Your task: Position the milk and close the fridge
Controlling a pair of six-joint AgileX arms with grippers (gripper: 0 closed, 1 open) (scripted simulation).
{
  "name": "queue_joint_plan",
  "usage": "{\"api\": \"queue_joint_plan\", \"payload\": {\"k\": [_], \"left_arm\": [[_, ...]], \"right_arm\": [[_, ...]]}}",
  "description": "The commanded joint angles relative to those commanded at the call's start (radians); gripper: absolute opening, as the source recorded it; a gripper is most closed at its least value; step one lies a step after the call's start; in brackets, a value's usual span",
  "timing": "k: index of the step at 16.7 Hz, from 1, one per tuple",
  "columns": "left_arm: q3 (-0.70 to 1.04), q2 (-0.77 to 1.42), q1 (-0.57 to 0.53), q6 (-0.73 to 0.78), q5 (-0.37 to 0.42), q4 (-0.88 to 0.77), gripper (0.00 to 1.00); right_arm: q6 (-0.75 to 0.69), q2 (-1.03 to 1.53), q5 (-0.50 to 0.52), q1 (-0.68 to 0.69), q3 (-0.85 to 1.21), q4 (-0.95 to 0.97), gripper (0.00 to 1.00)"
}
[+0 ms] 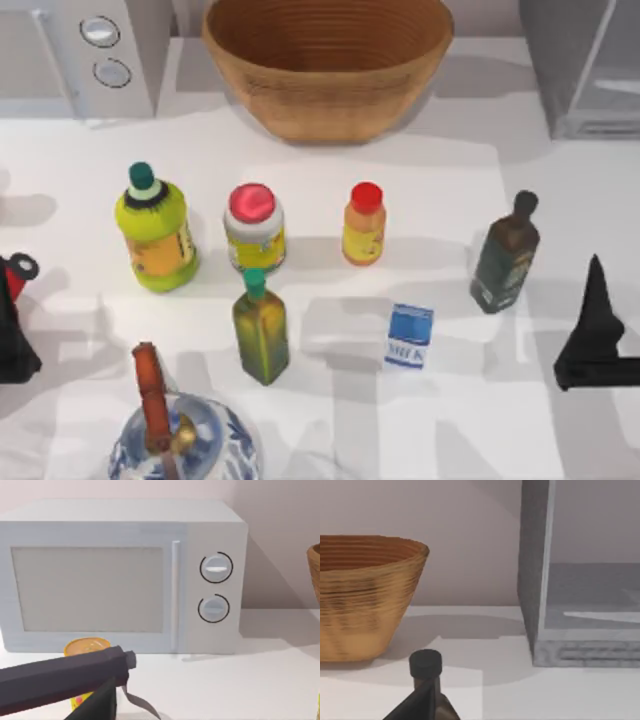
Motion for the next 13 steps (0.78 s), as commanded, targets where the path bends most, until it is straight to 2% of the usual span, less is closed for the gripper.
{"api": "queue_joint_plan", "payload": {"k": [3, 6, 9, 13], "left_arm": [[0.000, 0.000, 0.000, 0.000, 0.000, 0.000, 1.00], [0.000, 0.000, 0.000, 0.000, 0.000, 0.000, 1.00], [0.000, 0.000, 0.000, 0.000, 0.000, 0.000, 1.00], [0.000, 0.000, 0.000, 0.000, 0.000, 0.000, 1.00]], "right_arm": [[0.000, -0.002, -0.001, -0.003, -0.003, -0.002, 1.00], [0.013, 0.063, 0.049, 0.006, 0.032, 0.042, 1.00], [0.038, 0.223, 0.150, 0.032, 0.111, 0.137, 1.00], [0.081, 0.570, 0.318, 0.095, 0.263, 0.312, 1.00]]}}
